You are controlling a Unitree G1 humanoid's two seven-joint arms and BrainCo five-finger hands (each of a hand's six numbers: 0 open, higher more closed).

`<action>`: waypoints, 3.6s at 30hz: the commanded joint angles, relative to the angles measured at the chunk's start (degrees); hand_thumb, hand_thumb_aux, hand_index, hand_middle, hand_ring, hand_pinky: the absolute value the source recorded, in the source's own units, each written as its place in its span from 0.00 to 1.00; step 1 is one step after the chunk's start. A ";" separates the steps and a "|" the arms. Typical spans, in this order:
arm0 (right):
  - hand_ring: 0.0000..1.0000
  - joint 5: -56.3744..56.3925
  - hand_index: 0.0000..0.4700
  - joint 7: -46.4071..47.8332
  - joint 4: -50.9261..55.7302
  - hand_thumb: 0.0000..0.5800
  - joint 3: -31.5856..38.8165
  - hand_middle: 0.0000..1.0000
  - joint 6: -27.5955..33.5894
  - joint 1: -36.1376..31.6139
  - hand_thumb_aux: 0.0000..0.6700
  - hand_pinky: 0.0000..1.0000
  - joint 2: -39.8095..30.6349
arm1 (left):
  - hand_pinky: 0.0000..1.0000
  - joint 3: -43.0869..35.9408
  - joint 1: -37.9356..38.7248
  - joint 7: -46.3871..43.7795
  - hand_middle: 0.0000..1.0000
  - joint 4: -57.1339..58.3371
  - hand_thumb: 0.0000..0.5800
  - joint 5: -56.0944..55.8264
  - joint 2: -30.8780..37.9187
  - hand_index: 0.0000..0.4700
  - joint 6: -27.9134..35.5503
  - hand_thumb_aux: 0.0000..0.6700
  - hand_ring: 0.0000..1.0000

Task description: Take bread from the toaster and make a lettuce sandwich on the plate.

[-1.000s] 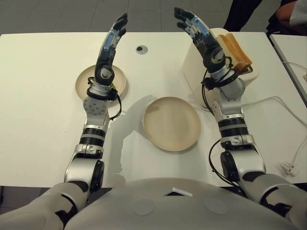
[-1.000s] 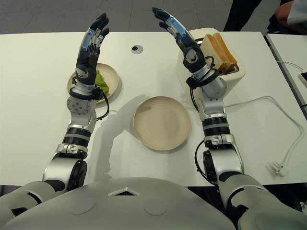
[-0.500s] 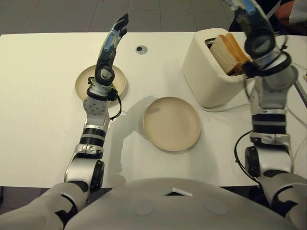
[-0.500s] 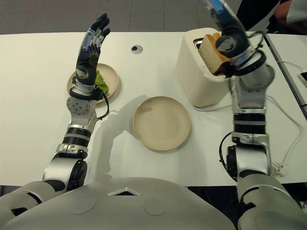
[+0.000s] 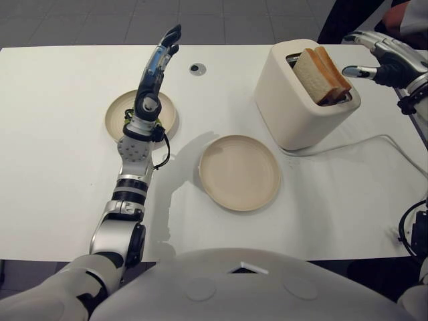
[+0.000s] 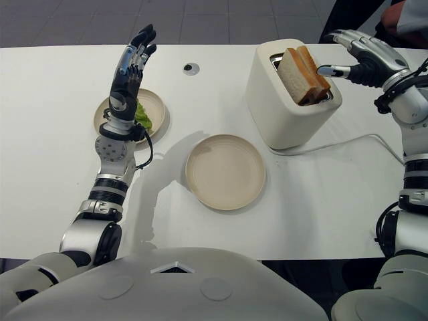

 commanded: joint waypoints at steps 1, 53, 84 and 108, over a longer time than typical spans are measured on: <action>0.00 -1.61 0.00 -2.55 3.29 0.00 2.41 0.00 1.54 -2.48 0.00 0.00 -0.88 | 0.00 -0.43 -0.50 -0.14 0.00 0.41 0.00 1.02 0.06 0.00 -0.05 0.00 0.00; 0.01 0.77 0.44 -0.50 8.41 0.68 14.14 0.01 -1.73 -2.87 0.44 0.01 -3.74 | 0.00 -1.15 0.73 -0.90 0.00 -0.46 0.00 0.84 0.64 0.00 -1.02 0.00 0.00; 1.00 39.48 1.00 5.06 -16.06 1.00 1.57 1.00 -0.46 -3.47 1.00 1.00 6.56 | 0.00 -1.50 -0.85 29.84 0.00 4.44 0.00 54.15 28.04 0.00 21.17 0.00 0.00; 1.00 27.58 1.00 33.35 -0.63 1.00 23.38 1.00 -6.41 5.09 1.00 1.00 20.61 | 0.00 -22.82 -6.55 32.22 0.00 22.67 0.93 56.21 29.54 0.74 28.67 0.74 0.00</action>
